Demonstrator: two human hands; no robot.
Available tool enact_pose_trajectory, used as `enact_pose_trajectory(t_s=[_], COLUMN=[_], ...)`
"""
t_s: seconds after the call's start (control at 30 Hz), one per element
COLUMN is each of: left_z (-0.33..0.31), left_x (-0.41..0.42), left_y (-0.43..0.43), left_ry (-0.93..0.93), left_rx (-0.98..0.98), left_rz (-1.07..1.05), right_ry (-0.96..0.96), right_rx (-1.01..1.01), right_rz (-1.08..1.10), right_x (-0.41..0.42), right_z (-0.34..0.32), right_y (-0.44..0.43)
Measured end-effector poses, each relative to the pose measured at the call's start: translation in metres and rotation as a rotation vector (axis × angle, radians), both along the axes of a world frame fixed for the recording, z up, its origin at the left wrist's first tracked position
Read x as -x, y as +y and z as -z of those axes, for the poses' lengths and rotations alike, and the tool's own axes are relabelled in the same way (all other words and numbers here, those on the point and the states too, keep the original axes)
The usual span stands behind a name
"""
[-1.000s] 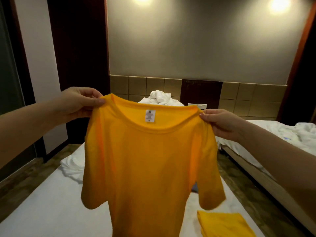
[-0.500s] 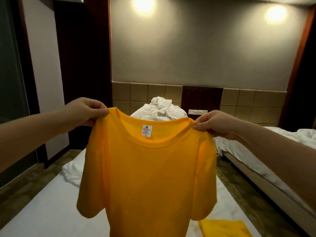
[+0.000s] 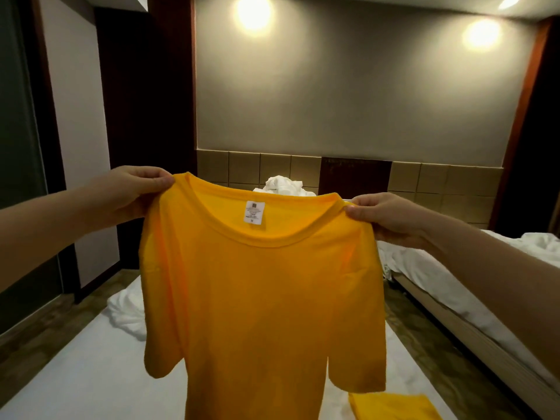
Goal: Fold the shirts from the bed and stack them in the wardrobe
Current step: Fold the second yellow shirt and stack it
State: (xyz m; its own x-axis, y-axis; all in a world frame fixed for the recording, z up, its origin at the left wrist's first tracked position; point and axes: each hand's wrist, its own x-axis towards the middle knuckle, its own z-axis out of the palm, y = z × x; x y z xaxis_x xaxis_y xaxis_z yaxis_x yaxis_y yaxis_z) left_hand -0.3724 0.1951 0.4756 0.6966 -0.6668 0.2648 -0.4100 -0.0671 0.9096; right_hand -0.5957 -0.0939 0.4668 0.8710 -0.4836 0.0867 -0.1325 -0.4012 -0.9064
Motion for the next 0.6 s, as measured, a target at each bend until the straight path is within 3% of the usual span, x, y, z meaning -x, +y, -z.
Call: enact_pose_trajectory(t_s=[0.2, 0.3, 0.37, 0.5, 0.6], left_z=[-0.034, -0.041, -0.042, -0.041, -0.027], left_x=[0.011, 0.009, 0.006, 0.003, 0.008], left_y=[-0.002, -0.014, -0.015, -0.007, -0.001], left_ry=[-0.145, -0.476, -0.658, -0.591, -0.344], left_rx=[0.062, -0.001, -0.049, -0.039, -0.079], left_rz=[-0.049, -0.237, -0.281, -0.212, 0.027], right_ry=[-0.180, -0.130, -0.206, -0.304, -0.251], right_rx=[-0.049, 0.156, 0.210, 0.178, 0.189], right_rz=[0.017, 0.079, 0.114, 0.169, 0.149], right_x=[-0.007, -0.016, -0.015, -0.006, -0.001], right_z=[-0.037, -0.046, -0.049, -0.047, -0.036], right_y=[0.000, 0.001, 0.001, -0.007, -0.011])
